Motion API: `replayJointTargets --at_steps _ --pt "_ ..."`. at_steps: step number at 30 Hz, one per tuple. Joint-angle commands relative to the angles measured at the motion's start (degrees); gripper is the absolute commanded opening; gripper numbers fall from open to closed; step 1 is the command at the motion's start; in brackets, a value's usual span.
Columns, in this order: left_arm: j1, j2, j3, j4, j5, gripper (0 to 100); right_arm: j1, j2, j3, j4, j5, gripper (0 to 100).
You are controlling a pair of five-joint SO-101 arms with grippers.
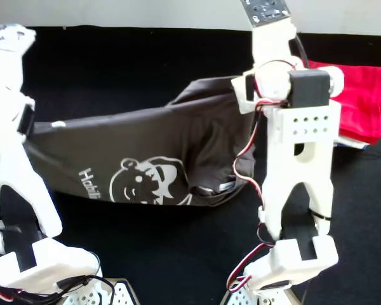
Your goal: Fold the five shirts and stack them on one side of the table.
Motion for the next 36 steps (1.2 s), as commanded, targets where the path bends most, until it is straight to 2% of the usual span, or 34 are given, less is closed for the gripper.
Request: replayJointTargets --at_steps 1,7,9,13,21,25,31,36 --pt "1.9 -2.2 9.7 0.3 -0.6 1 -1.5 -0.3 2.2 0.7 -0.3 0.5" --pt "2.6 -2.2 27.9 -9.1 -0.7 1 -4.2 -0.3 12.2 -2.2 -0.3 0.5" --pt "2.6 -2.2 31.4 -11.5 -0.7 4 -4.8 -0.3 13.1 -2.7 -0.3 0.5" --pt "2.6 -2.2 34.9 -14.1 -0.7 13 -5.1 -0.3 13.4 -2.2 -0.3 0.5" --pt "2.9 -2.2 41.1 -22.8 -0.6 14 -5.1 -0.3 13.5 -2.2 -0.3 0.5" --pt "2.9 -2.9 40.6 -21.6 -0.4 14 -5.1 -0.3 13.5 -2.5 -0.4 0.5" --pt "2.9 -2.9 35.3 -10.8 -0.5 14 -5.1 -0.2 13.5 -2.4 -0.5 0.5" --pt "2.9 -2.4 34.9 -9.4 -0.5 14 -5.1 -0.2 13.5 -2.2 -0.4 0.5"
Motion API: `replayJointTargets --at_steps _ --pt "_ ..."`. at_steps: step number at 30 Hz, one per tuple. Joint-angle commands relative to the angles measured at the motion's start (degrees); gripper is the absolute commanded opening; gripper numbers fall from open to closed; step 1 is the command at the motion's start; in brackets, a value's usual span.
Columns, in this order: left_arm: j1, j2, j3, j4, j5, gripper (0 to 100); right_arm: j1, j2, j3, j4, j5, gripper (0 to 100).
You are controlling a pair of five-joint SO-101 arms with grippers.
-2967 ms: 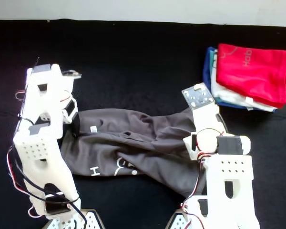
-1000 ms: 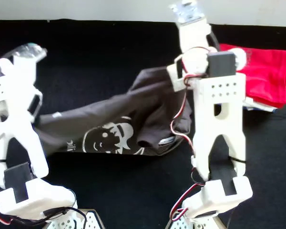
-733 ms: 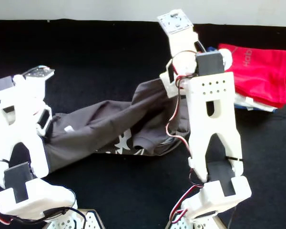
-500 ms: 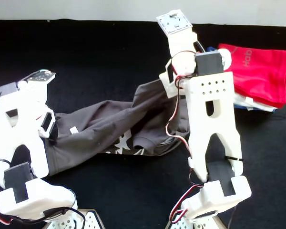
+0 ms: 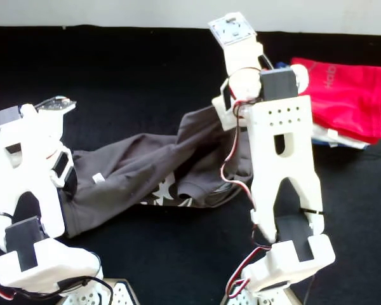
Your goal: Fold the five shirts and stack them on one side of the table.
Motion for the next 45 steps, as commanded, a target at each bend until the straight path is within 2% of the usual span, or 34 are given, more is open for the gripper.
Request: replayJointTargets --at_steps 1,10,21,25,29,36,40,45 --pt "0.9 -2.2 -1.8 1.1 -0.3 14 -0.5 -0.3 0.0 -0.7 -0.4 0.5" --pt "1.1 -2.7 -1.9 5.9 -0.3 14 -0.5 -0.3 0.0 -0.9 -0.4 0.5" --pt "1.3 -2.8 0.7 7.5 -0.4 14 -0.5 -0.3 0.0 -0.8 -0.3 0.5" --pt "1.3 -2.8 5.5 3.3 -0.4 14 -0.5 -0.3 0.0 -0.9 -0.3 0.5" --pt "1.3 -2.8 7.8 2.5 -0.4 13 -0.5 -0.3 0.0 -0.9 -0.3 0.5" --pt "3.0 -2.8 11.8 1.3 -0.4 1 -0.5 -0.3 0.0 -0.9 -0.3 0.5" --pt "3.1 -2.8 14.6 -3.5 -0.3 1 -0.4 -0.4 0.0 -0.6 -0.4 0.5" --pt "3.0 -6.4 11.1 -3.2 -0.1 1 -0.1 -0.8 -0.7 -0.5 -0.5 0.5"
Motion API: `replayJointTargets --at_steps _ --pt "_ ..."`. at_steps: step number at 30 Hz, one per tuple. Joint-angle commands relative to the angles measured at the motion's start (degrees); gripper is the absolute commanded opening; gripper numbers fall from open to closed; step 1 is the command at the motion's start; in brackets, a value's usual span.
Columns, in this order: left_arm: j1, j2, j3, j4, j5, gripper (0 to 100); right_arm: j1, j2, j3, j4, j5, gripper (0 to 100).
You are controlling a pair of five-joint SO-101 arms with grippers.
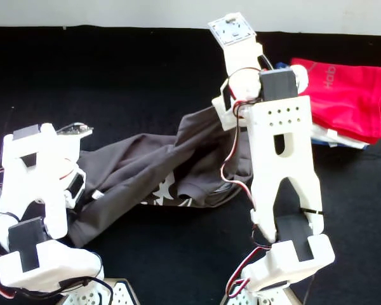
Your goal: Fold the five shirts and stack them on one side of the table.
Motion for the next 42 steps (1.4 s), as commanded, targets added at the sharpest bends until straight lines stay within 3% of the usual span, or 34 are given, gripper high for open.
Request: replayJointTargets --at_steps 1,8,14,28,35,42 --pt "0.7 -6.7 -4.6 0.7 0.0 1 -0.1 -0.8 -1.7 -0.4 -0.4 0.5" --pt "0.8 -23.4 -16.2 4.0 0.0 1 1.6 -0.6 -14.6 -0.8 2.1 0.5" --pt "0.8 -30.3 -21.8 4.0 0.0 1 6.5 -0.6 -26.8 -0.4 2.1 0.5" --pt "0.7 -32.0 -42.2 4.4 0.1 1 7.7 -0.8 -47.5 0.8 6.5 0.5" --pt "-3.5 -32.0 -53.2 5.5 0.2 1 7.7 -0.8 -63.8 2.1 6.5 0.5" --pt "-4.2 -32.0 -61.8 6.4 0.2 1 7.9 -0.8 -67.9 -1.3 6.6 0.5"
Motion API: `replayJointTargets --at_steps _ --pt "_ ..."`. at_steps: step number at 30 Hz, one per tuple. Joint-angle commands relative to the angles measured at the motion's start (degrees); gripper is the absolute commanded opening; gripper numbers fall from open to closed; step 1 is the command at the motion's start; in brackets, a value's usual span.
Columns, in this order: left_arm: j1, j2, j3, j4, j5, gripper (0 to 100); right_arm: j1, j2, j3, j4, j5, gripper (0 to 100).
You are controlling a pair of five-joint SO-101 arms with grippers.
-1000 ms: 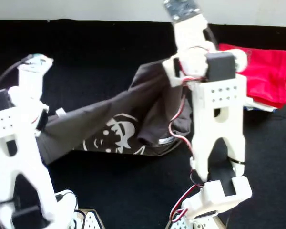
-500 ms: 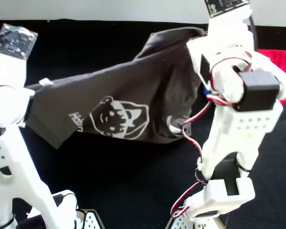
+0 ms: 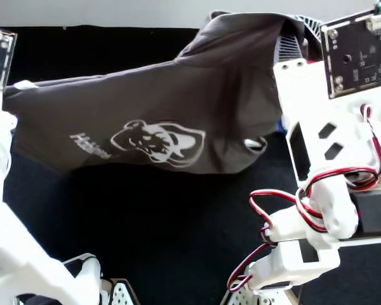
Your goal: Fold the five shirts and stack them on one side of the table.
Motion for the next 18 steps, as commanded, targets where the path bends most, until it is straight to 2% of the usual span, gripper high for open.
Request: replayJointTargets --at_steps 1,10,18 --pt "-0.9 -0.6 -4.1 -0.1 0.1 1 1.5 -0.6 -3.1 -3.8 0.7 0.5" --pt "-0.6 0.0 -9.9 -0.1 0.1 1 6.6 -0.6 -3.0 -18.6 0.7 0.5" --pt "-0.8 -0.8 -7.2 -1.2 4.7 1 6.6 -2.5 -3.3 -17.8 0.7 0.5"
